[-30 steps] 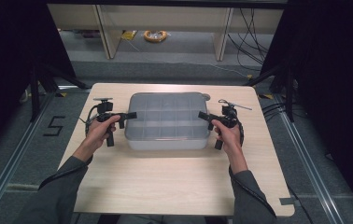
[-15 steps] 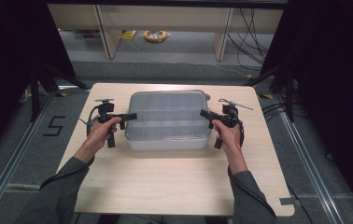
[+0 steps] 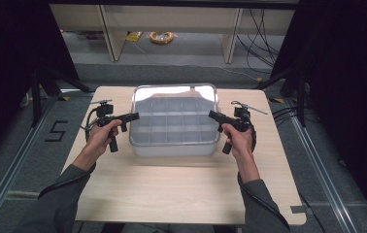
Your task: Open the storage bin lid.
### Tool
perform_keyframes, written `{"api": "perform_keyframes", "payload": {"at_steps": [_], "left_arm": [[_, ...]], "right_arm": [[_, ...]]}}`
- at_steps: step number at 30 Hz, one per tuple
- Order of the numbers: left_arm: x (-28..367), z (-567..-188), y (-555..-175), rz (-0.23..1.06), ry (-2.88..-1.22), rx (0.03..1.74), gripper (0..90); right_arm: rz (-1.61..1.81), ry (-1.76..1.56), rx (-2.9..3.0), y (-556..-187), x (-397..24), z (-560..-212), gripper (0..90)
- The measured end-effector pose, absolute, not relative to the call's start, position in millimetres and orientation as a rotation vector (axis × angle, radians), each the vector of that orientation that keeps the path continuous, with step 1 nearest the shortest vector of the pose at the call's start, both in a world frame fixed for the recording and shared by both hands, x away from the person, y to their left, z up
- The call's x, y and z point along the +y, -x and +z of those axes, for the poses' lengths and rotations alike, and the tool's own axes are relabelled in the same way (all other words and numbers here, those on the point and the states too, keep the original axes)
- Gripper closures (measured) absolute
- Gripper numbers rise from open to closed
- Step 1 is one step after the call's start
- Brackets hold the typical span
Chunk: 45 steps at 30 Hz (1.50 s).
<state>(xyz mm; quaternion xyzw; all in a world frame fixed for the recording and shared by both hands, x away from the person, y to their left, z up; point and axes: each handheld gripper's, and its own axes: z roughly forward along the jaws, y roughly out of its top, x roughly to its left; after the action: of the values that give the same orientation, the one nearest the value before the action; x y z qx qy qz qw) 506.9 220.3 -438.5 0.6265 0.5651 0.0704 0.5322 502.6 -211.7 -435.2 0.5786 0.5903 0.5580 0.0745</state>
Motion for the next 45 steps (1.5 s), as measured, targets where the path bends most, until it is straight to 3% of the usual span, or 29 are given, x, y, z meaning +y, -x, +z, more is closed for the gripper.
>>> {"api": "perform_keyframes", "payload": {"at_steps": [32,45], "left_arm": [[227,-416,-462,0.180,-1.490,1.270,56.6],[224,-427,-444,0.187,-1.541,1.258,58.4]], "right_arm": [[1.690,-1.653,1.783,-450,-212,-411,59.9],[1.661,-1.640,1.800,-432,-214,-413,60.0]]}}
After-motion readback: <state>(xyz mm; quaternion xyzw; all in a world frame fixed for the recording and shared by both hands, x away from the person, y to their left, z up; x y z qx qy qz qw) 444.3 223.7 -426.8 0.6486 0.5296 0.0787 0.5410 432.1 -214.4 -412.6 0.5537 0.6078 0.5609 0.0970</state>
